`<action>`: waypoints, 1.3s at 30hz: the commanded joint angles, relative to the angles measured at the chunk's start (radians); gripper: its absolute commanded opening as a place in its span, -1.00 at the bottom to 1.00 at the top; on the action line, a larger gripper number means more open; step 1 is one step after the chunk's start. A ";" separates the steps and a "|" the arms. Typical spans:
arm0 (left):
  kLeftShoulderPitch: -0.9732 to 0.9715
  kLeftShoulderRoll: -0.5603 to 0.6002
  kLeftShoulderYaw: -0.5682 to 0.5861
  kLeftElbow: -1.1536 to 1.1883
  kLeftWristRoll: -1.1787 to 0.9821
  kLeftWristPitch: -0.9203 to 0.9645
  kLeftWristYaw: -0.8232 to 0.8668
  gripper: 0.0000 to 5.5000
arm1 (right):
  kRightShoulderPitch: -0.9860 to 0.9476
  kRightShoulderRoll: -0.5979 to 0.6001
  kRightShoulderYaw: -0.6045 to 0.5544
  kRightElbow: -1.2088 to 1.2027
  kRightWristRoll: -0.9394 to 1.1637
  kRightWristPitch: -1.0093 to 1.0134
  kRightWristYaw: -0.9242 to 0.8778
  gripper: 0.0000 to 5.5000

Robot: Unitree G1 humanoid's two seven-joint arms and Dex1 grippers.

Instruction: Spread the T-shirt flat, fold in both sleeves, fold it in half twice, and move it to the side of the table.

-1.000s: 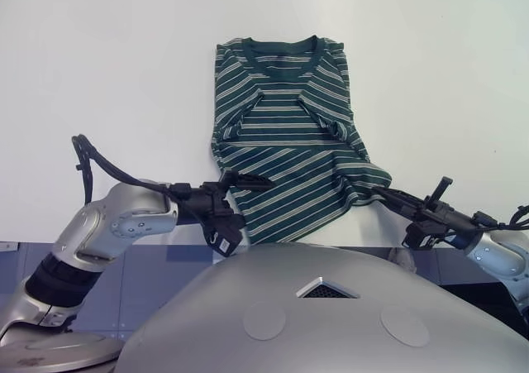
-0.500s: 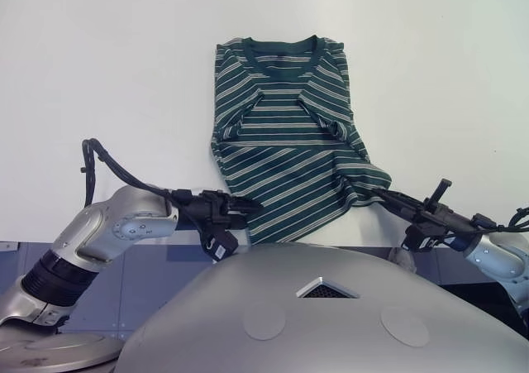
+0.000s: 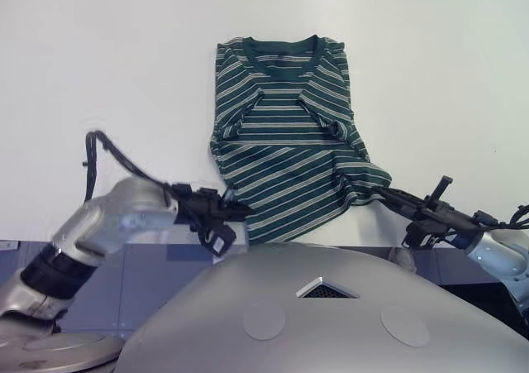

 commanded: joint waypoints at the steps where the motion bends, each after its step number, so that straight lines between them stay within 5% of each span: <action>1: -0.234 0.028 0.051 0.037 -0.307 0.127 -0.203 -0.99 | -0.094 -0.178 0.025 -0.249 0.286 0.310 0.222 -1.00; 9: -0.389 0.135 0.068 -0.044 -0.709 0.639 -0.518 -0.99 | -0.582 -0.489 0.050 -0.519 0.821 0.997 0.785 -1.00; 13: -0.317 0.301 0.040 -0.135 -0.808 0.720 -0.572 -0.99 | -0.590 -0.577 0.017 -0.612 0.941 1.156 0.975 -1.00; 18: -0.245 0.347 0.117 -0.258 -0.990 0.868 -0.568 -0.99 | -0.607 -0.590 -0.076 -0.692 1.122 1.327 1.030 -1.00; 24: -0.586 0.066 0.103 0.106 -0.932 1.048 -0.446 -0.99 | -1.029 -0.310 0.166 -0.288 0.912 1.455 1.004 -1.00; 30: -0.751 -0.037 -0.017 0.470 -0.682 1.007 -0.543 -0.99 | -1.300 0.005 0.380 0.201 0.583 1.366 1.051 -1.00; 36: -0.870 -0.162 0.019 0.766 -0.552 0.970 -0.492 -0.99 | -1.453 0.288 0.378 0.637 0.423 1.216 0.956 -1.00; 39: -0.875 -0.207 0.061 0.826 -0.491 1.033 -0.333 -0.99 | -1.442 0.379 0.344 0.748 0.389 1.157 0.886 -1.00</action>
